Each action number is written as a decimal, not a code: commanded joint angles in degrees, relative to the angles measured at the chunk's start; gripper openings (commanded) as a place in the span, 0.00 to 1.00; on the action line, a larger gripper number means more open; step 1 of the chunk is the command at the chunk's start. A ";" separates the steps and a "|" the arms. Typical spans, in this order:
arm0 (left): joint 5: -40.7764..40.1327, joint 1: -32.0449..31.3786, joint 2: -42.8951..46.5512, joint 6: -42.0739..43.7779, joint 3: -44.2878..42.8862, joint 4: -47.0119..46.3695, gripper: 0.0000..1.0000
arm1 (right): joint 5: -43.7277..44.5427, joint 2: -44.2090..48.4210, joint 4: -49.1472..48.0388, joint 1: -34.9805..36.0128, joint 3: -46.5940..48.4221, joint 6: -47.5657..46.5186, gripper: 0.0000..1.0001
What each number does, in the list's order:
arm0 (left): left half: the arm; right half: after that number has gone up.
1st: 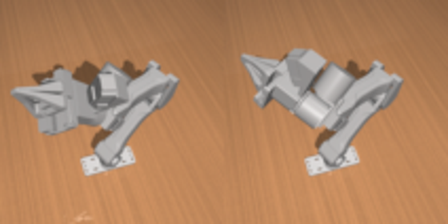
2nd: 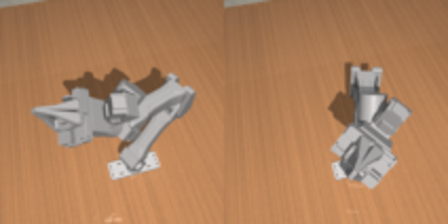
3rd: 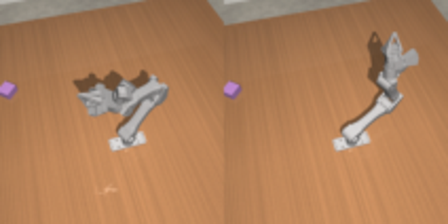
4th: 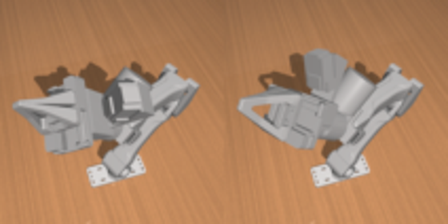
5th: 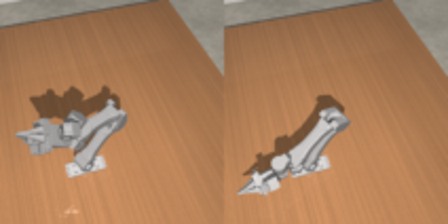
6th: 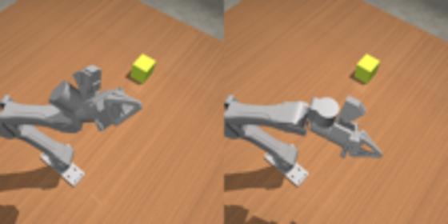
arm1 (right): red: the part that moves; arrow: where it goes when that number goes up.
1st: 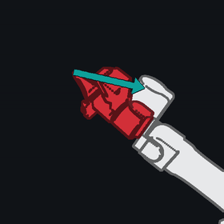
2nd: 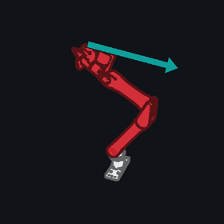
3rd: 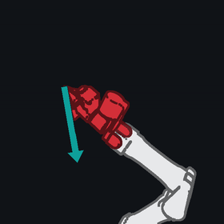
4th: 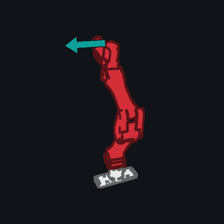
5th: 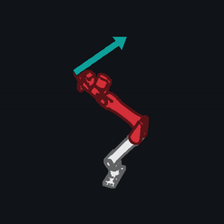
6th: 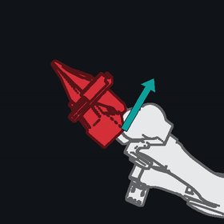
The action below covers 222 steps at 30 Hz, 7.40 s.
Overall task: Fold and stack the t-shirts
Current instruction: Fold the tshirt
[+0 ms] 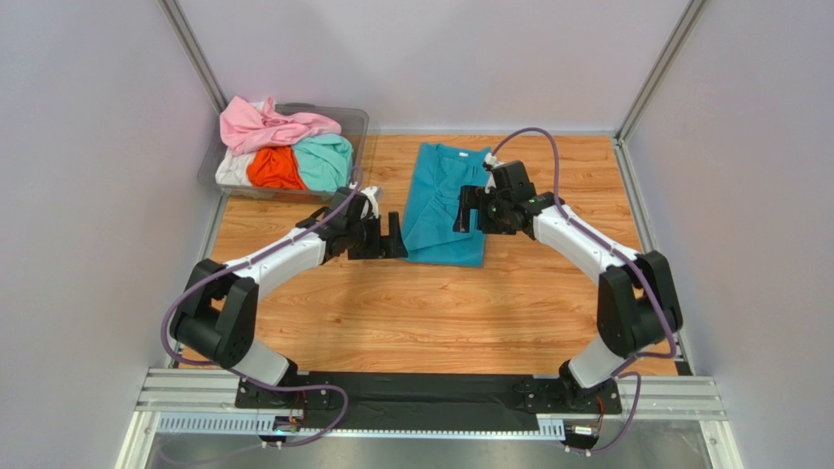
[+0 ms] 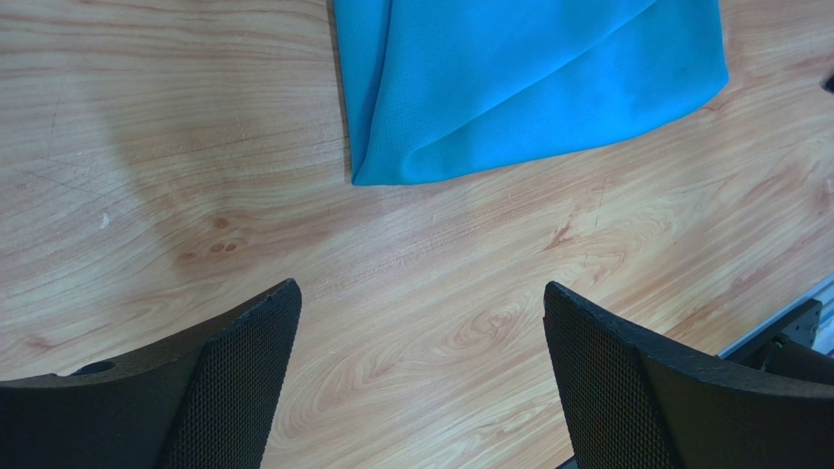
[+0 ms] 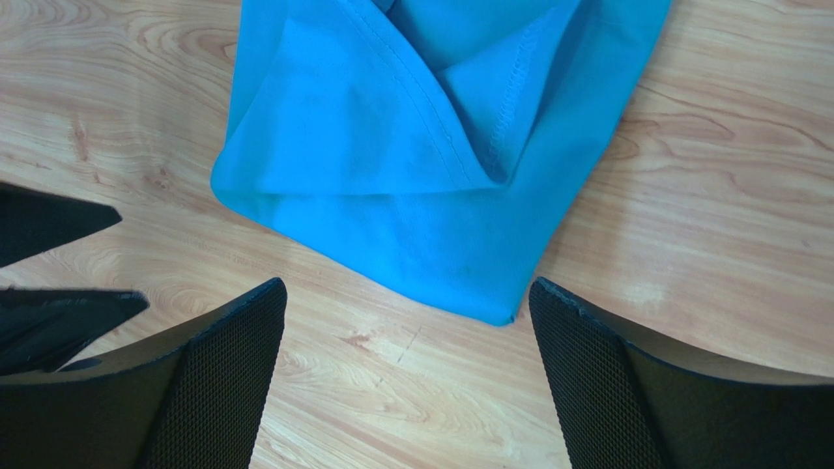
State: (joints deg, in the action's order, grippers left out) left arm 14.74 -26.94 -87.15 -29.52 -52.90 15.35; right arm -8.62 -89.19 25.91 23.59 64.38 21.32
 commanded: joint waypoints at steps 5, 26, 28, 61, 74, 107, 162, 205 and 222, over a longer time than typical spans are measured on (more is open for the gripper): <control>-3.58 0.04 9.09 1.39 3.33 2.83 1.00 | -5.87 -12.84 -0.17 0.22 12.33 -7.16 0.89; -10.87 0.04 23.35 -2.21 12.04 10.39 1.00 | -6.93 -30.52 8.19 0.22 26.06 -18.07 0.68; -11.49 0.04 22.91 -1.95 11.60 10.84 1.00 | -8.78 -30.17 8.19 0.40 25.88 -17.37 0.61; -12.63 0.04 22.82 -1.86 10.46 10.66 1.00 | -14.76 -37.72 6.17 1.19 43.54 -11.92 0.00; -12.28 0.04 22.56 -1.95 10.10 10.84 1.00 | -8.87 -46.68 6.96 1.19 51.98 -10.69 0.00; -1.56 0.13 -3.43 -1.86 -5.70 -1.38 0.93 | 7.13 0.94 4.15 0.75 3.76 7.49 1.00; 1.34 0.13 -23.59 -4.14 -13.10 -2.35 0.00 | 14.25 -10.74 1.51 -0.39 -4.97 3.29 0.40; -9.20 -7.78 49.80 -14.95 16.26 16.28 0.00 | -27.32 38.73 15.04 18.15 -21.84 12.69 0.00; -14.12 -7.78 36.45 -11.00 5.45 12.86 0.00 | -19.59 34.09 20.67 8.32 -13.23 6.46 0.00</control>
State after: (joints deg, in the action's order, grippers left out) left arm 3.11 -34.85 -49.43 -42.78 -44.49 30.63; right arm -28.38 -54.48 44.18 34.15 47.72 30.96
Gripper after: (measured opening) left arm 0.006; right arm 0.007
